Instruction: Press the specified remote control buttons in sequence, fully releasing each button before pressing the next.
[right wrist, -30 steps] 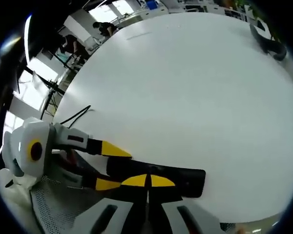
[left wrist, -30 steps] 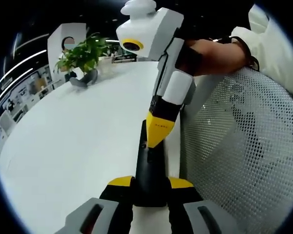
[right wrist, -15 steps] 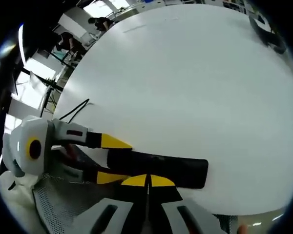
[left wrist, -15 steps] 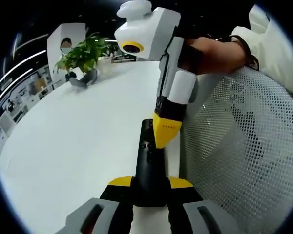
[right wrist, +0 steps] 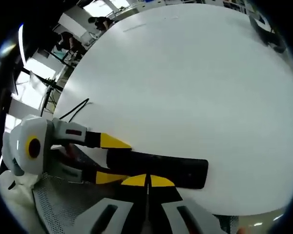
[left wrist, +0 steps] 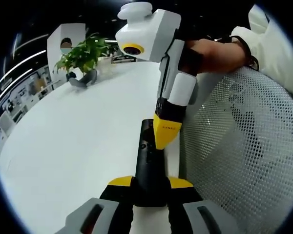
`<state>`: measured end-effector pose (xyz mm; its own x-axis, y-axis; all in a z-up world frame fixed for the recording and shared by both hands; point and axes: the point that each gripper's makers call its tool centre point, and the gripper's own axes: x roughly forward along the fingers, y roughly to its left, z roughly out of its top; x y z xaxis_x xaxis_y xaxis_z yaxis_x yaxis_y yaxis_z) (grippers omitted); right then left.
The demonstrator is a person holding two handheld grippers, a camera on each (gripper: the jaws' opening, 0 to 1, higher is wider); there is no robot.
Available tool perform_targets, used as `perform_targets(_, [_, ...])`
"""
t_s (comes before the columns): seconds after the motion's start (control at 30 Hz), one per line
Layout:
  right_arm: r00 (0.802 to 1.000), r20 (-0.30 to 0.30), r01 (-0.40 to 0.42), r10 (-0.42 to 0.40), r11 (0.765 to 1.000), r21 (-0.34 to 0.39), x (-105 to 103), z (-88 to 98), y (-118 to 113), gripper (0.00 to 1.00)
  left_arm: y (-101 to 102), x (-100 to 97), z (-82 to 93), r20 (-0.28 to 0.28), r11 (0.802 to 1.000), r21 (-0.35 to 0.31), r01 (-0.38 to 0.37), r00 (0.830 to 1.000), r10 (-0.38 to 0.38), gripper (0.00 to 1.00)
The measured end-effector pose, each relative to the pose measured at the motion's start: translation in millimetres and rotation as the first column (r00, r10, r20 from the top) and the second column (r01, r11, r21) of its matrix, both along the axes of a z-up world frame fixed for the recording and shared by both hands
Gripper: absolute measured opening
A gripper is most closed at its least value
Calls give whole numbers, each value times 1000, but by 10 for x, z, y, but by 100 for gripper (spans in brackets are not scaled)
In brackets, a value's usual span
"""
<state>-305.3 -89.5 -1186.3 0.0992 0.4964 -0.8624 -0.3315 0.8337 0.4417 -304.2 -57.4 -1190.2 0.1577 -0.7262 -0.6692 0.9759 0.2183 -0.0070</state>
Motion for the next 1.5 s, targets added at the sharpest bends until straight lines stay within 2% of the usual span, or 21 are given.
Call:
perform_targets(0.17, [1000, -4, 10, -10, 1000, 12, 4, -2, -11, 0, -2, 3, -3, 2, 1000, 2, 1, 1000, -1, 25])
perform_targets(0.37, [997, -47, 65, -62, 996, 54, 6, 9, -15, 0, 0, -3, -1, -1, 1000, -1, -4, 1000, 4, 25])
perform_targets(0.57, [999, -24, 35, -33, 998, 50, 3, 39, 33, 0, 0, -6, -3, -1, 1000, 0, -4, 1000, 4, 25])
perform_targets(0.73, [999, 36, 38, -41, 996, 74, 86, 72, 67, 0, -2, -9, -4, 1, 1000, 1, -5, 1000, 5, 25])
perform_targets(0.93, [997, 82, -20, 13, 996, 83, 90, 82, 168, 0, -6, -9, -2, 1, 1000, 2, -6, 1000, 6, 25])
perform_targets(1.1, [996, 77, -38, 33, 997, 64, 82, 45, 163, 0, -6, -6, 2, 1, 1000, 0, -6, 1000, 6, 25])
perform_targets(1.5, [999, 41, 29, -34, 994, 108, 107, 36, 145, 0, -7, -2, -1, 1, 1000, -1, -4, 1000, 4, 25])
